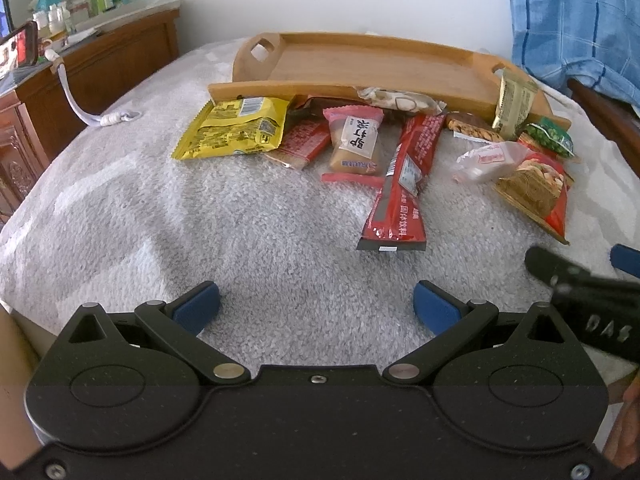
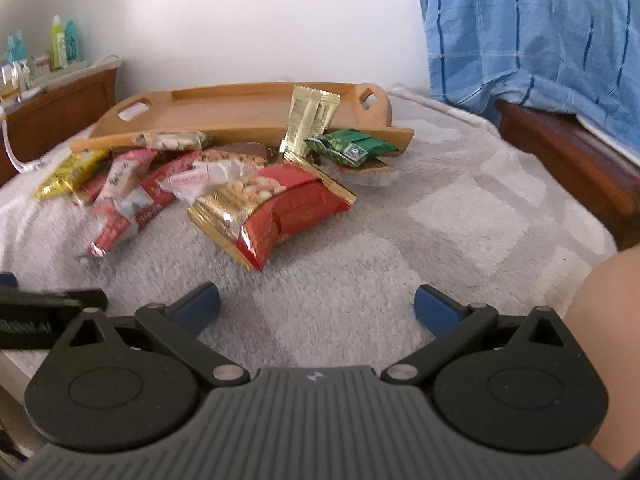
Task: Organize snacks
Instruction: 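Grasp the long red bar with the left tool while the right tool grasps the red nut bag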
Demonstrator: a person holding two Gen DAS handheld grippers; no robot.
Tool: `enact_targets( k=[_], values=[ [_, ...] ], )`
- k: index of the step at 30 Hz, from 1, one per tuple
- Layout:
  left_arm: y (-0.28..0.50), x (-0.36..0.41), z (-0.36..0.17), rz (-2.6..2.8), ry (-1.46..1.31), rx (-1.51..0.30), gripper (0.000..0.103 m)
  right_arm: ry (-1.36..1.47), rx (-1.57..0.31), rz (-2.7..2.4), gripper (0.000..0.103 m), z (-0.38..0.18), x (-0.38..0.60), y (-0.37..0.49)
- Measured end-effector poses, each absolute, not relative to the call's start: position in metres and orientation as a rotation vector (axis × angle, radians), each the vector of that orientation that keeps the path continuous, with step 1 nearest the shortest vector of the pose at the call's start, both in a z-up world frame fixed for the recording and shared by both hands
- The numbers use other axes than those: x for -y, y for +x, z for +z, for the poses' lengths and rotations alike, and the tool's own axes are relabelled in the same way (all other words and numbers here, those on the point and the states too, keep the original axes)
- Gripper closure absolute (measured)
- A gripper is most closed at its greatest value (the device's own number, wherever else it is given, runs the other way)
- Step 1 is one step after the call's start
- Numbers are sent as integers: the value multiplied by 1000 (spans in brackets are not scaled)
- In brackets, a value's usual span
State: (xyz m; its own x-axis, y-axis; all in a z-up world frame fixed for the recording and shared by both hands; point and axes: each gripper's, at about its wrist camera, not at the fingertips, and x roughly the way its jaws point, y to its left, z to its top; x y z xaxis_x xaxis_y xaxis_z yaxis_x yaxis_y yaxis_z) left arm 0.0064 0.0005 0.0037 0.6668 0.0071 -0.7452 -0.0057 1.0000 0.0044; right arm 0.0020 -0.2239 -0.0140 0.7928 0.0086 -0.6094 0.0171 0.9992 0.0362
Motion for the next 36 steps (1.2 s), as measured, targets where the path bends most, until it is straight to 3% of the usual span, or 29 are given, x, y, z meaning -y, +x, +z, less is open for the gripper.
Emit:
enact_targets(
  k=[4,7,11,12,14,15,17,20,23,26,36],
  values=[
    [10,-8,14,-18,-67,-824,3,126,-606,43,0,-3,236,3],
    [11,-14,24,-40,-146,-781,15,120,-550,72,4,7,239,4],
    [18,-11,30,-94,-162,-774,41,76,-502,139,13,15,237,12],
    [19,-8,31,-109,-152,-773,50,79,-497,167,16,16,237,15],
    [20,-3,33,-129,-134,-767,59,94,-494,185,27,16,236,21],
    [20,0,35,-136,-124,-758,62,103,-494,184,35,14,236,23],
    [18,3,39,-143,-104,-735,65,124,-502,178,40,9,236,26],
    [15,3,49,-153,-108,-684,65,160,-498,182,39,5,236,28],
    [23,4,52,-173,-99,-674,65,155,-499,188,26,2,233,30],
    [37,8,47,-170,-78,-700,70,151,-510,185,23,-2,228,36],
    [66,21,32,-190,-59,-744,80,169,-535,171,23,-12,228,55]
  ],
)
